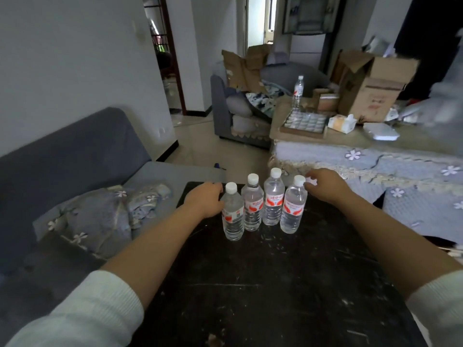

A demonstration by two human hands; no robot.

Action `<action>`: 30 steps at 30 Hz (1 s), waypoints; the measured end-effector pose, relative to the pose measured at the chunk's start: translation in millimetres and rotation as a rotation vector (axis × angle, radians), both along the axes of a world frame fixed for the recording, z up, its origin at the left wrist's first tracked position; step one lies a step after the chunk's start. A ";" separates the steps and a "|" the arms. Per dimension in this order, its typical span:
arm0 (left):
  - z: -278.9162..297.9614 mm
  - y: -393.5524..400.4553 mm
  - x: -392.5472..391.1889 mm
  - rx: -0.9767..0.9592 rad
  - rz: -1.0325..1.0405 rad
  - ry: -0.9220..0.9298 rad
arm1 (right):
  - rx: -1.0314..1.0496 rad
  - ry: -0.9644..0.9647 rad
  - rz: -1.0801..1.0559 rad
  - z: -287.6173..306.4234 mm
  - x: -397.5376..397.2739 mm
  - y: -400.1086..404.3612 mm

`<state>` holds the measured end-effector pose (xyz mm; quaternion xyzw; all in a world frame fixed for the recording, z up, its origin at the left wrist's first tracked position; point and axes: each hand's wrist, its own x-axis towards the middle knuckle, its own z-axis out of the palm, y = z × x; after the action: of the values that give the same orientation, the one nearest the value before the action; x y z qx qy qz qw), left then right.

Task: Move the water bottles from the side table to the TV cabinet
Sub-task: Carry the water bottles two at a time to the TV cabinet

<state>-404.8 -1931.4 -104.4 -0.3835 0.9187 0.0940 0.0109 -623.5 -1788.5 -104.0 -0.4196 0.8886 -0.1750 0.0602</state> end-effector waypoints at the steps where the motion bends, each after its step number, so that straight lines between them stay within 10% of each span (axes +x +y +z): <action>1: -5.2 -4.2 -9.0 0.012 -0.005 0.003 | 0.007 -0.002 -0.001 -3.1 -5.1 -6.4; 15: -42.3 -65.6 -100.6 0.102 -0.124 -0.321 | 0.155 -0.084 0.050 -62.6 -69.0 -75.2; 30: -50.1 -44.5 -77.7 0.302 -0.087 0.144 | 0.082 -0.059 -0.059 -59.4 -22.2 -7.0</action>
<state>-482.5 -1975.9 -154.5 -0.3295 0.9083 0.2577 0.0065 -645.7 -1795.6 -163.4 -0.3850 0.9049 -0.1527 0.0984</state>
